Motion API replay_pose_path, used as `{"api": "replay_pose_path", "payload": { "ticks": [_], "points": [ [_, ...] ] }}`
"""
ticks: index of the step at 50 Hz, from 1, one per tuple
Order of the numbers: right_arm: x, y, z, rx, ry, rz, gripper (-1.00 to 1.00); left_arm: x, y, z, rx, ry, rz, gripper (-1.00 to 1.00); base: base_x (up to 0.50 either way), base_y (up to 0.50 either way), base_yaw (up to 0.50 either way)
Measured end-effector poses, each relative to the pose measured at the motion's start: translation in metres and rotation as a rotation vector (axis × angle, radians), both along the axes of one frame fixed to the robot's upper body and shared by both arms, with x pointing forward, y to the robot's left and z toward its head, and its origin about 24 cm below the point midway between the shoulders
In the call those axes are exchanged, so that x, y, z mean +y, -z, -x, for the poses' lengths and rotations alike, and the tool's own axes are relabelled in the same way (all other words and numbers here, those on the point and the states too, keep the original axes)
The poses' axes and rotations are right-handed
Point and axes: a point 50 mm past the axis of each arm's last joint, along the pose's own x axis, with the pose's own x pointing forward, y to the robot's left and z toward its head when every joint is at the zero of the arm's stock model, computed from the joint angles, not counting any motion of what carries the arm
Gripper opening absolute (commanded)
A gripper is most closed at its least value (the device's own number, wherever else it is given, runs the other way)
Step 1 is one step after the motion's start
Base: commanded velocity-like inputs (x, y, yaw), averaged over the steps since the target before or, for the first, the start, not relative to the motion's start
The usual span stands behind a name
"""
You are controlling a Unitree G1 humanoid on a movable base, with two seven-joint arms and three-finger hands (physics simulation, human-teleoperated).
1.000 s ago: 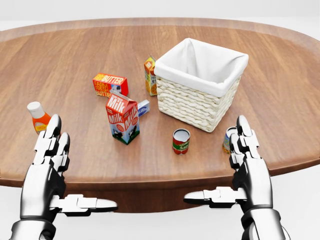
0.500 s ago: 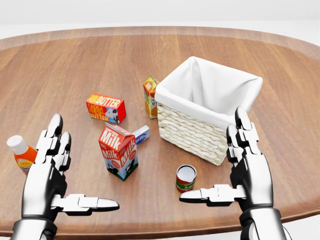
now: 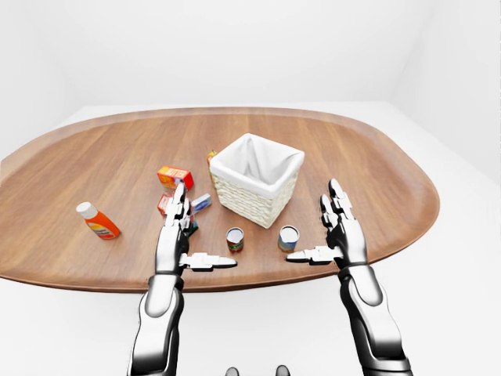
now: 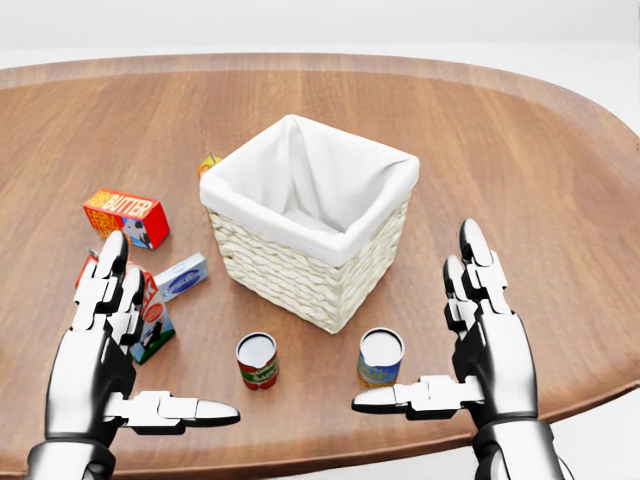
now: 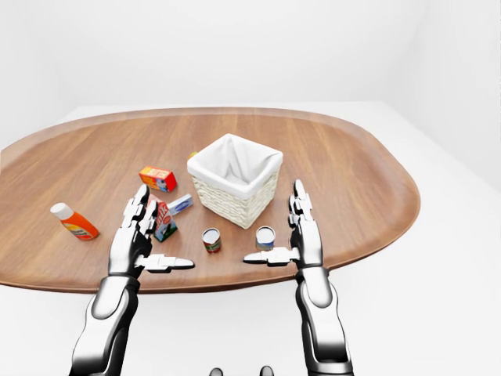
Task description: Pick up the tomato sauce, and put it in the basket.
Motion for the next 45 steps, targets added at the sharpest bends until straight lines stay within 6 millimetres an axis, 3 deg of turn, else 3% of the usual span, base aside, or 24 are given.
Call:
{"api": "replay_pose_path", "payload": {
  "ticks": [9,18,27,45],
  "points": [
    [0.000,0.000,0.000,0.000,0.000,-0.001,1.00,0.000,0.001,0.000,0.005,0.001,0.002,1.00,0.00,-0.48,0.00],
    [-0.004,-0.001,-0.001,-0.005,0.020,0.005,1.00,-0.001,0.001,0.000,0.003,0.004,0.006,1.00,0.00,0.00,0.00],
    [-0.003,-0.008,0.001,-0.035,0.013,-0.001,1.00,-0.001,0.001,0.001,0.005,0.002,0.006,1.00,0.45,0.00,0.00],
    [-0.003,-0.010,-0.002,-0.043,0.017,0.003,1.00,-0.001,0.000,0.000,0.001,0.004,0.011,1.00,0.00,0.00,0.00]
  ]
}}
